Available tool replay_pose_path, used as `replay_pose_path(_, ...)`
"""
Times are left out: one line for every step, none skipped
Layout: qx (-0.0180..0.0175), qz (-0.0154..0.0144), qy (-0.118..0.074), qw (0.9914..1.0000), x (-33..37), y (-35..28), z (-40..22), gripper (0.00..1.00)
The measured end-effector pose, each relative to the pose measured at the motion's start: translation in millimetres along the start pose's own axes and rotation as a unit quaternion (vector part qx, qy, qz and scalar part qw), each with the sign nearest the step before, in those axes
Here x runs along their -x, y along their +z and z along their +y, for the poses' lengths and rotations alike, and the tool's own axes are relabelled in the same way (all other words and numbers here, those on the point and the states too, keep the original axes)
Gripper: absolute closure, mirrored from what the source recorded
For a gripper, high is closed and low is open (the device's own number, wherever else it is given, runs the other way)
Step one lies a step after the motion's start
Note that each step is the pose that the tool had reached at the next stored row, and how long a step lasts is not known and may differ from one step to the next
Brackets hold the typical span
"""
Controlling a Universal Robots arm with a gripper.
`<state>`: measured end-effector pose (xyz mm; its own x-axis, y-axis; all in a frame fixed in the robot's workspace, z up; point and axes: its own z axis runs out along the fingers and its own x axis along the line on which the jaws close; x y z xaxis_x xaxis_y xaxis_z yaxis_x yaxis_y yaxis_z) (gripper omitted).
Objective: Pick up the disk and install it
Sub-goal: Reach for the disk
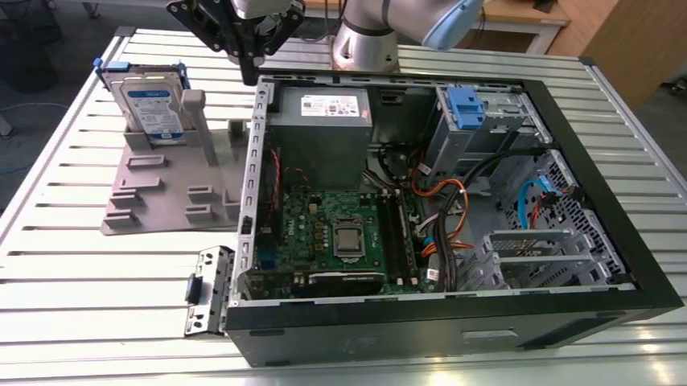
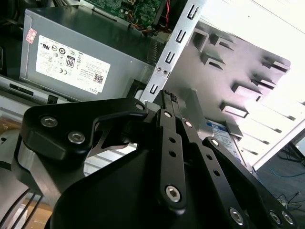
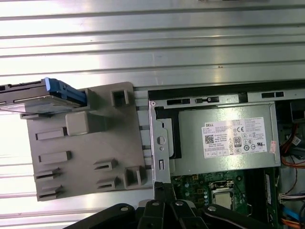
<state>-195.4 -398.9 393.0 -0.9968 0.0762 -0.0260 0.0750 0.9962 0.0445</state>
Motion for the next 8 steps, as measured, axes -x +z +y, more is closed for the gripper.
replay_pose_path(0.0000,0.0000,0.000,1.00000,-0.3,0.0,0.0,0.90)
replay_pose_path(0.0000,0.0000,0.000,1.00000,-0.8,-0.1,-0.1,0.90)
replay_pose_path(0.0000,0.0000,0.000,1.00000,-1.4,0.0,-0.1,0.90)
replay_pose_path(0.0000,0.0000,0.000,1.00000,-2.0,-0.1,-0.2,0.90)
replay_pose_path(0.0000,0.0000,0.000,1.00000,-2.8,-0.1,-0.2,0.90)
replay_pose_path(0.0000,0.0000,0.000,1.00000,-3.7,-0.1,-0.3,0.90)
replay_pose_path(0.0000,0.0000,0.000,1.00000,-4.7,-0.1,-0.4,0.90)
replay_pose_path(0.0000,0.0000,0.000,1.00000,-5.7,-0.1,-0.4,0.90)
